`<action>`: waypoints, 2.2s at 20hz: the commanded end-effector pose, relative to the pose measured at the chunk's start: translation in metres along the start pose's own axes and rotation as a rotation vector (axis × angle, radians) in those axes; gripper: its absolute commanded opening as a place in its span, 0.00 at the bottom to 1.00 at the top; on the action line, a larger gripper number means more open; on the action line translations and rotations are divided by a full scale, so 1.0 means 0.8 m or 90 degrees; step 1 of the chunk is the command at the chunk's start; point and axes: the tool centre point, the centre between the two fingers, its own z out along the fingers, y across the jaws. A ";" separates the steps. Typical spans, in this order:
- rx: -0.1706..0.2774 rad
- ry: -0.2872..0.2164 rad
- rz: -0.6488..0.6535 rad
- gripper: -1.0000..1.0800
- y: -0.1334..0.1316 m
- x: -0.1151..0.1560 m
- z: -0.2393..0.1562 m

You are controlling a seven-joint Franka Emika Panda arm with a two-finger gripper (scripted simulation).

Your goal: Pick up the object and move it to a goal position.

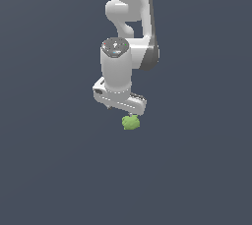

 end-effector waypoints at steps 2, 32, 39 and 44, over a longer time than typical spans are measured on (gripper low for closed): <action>0.000 -0.002 0.057 0.96 -0.005 -0.003 0.008; -0.007 -0.008 0.535 0.96 -0.044 -0.031 0.068; -0.009 -0.007 0.601 0.96 -0.049 -0.035 0.076; -0.009 -0.007 0.624 0.96 -0.050 -0.037 0.079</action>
